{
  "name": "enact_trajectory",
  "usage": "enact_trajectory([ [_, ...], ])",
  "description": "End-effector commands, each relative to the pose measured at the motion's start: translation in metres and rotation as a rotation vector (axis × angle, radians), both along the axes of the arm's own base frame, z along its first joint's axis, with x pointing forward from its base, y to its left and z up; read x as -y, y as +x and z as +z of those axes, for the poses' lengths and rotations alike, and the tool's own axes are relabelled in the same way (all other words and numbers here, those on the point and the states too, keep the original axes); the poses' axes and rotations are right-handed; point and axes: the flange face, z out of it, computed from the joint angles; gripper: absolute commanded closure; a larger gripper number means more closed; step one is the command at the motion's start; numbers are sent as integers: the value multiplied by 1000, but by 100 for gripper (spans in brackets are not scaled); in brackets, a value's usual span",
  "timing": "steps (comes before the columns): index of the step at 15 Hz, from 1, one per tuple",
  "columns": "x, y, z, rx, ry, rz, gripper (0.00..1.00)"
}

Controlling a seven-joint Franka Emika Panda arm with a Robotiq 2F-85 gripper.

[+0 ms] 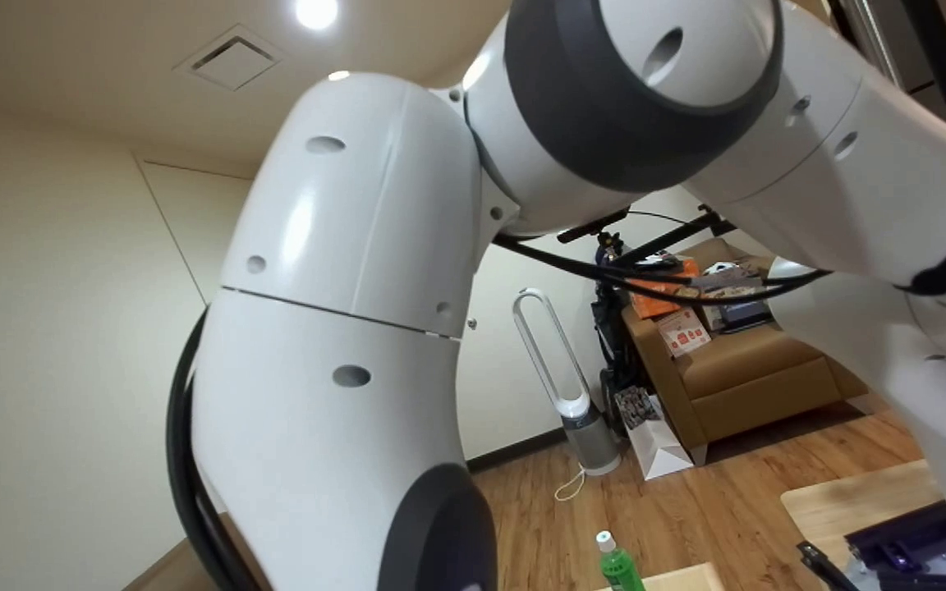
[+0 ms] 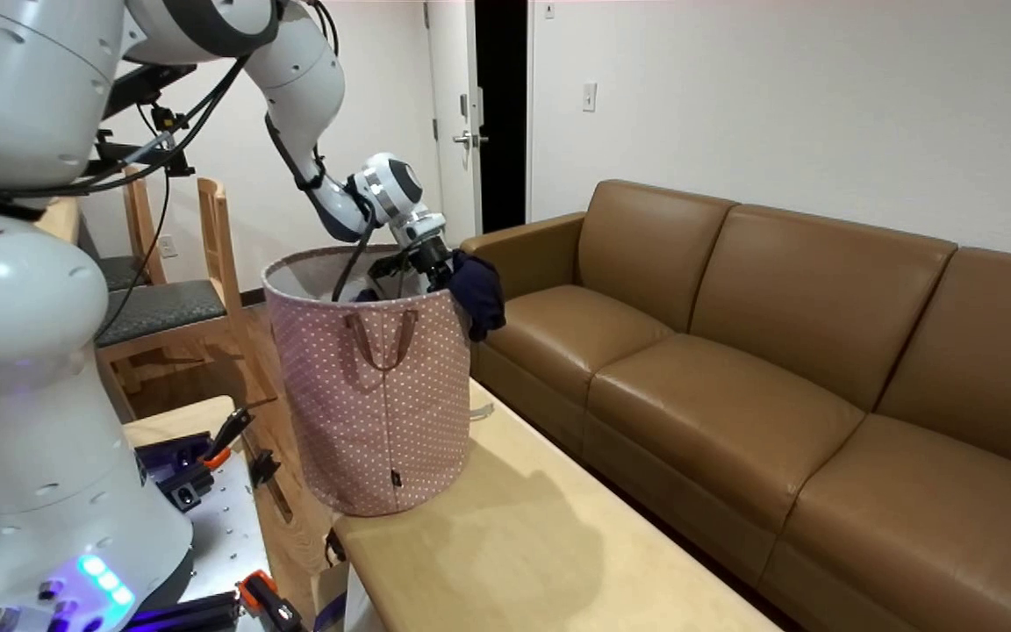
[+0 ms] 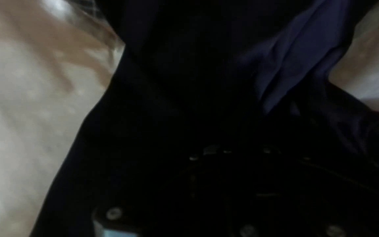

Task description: Pick up the black cloth from the bag and put it on the table.

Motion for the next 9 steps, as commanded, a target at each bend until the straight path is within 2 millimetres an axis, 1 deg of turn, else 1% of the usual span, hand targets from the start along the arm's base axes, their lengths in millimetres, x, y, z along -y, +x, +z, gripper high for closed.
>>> enact_trajectory([
  [1,7,-8,41,112,-109,-65,92],
  [3,1,-14,65,181,-145,-73,93],
  [7,-11,-25,125,346,-192,-88,93],
  [9,-10,-32,151,407,-217,-121,93],
])
